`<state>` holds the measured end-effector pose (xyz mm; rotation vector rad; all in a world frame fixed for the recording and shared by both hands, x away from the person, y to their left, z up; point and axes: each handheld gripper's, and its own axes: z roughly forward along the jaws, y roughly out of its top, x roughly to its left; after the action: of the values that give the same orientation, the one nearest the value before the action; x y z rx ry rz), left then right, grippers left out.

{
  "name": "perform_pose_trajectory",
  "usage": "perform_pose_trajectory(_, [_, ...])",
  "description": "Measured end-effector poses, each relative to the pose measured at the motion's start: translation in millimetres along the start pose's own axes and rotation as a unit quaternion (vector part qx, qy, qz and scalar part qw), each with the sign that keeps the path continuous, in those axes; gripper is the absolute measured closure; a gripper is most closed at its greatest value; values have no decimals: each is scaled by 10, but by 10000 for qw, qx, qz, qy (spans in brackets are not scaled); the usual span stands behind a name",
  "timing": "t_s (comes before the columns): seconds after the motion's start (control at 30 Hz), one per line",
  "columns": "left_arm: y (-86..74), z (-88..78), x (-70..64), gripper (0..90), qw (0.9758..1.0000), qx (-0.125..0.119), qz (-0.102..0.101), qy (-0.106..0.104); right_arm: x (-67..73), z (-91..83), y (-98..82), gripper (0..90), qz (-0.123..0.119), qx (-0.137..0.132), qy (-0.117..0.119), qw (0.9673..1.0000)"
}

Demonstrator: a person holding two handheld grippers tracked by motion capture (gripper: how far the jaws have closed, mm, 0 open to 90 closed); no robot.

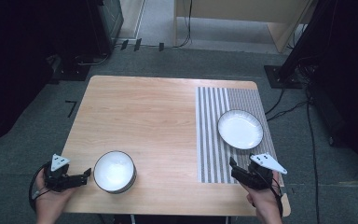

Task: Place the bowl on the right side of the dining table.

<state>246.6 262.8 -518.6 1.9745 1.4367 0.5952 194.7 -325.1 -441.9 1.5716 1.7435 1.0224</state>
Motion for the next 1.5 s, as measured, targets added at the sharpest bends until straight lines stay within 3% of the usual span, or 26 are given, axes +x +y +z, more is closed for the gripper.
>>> perform_pose_trajectory(0.13, [-3, -2, -1, 0, 10000, 0, 18, -18, 59, 2, 44, 263, -48, -33, 64, 10000])
perform_pose_trajectory(0.67, [-5, -4, -2, 0, 10000, -11, 16, -39, 516, 26, 263, 266, -290, -164, 603, 9976])
perform_pose_trajectory(1.5, [-4, -5, -4, 0, 10000, 3, 48, -57, 995, 92, 412, 262, -487, -217, 1032, 9932])
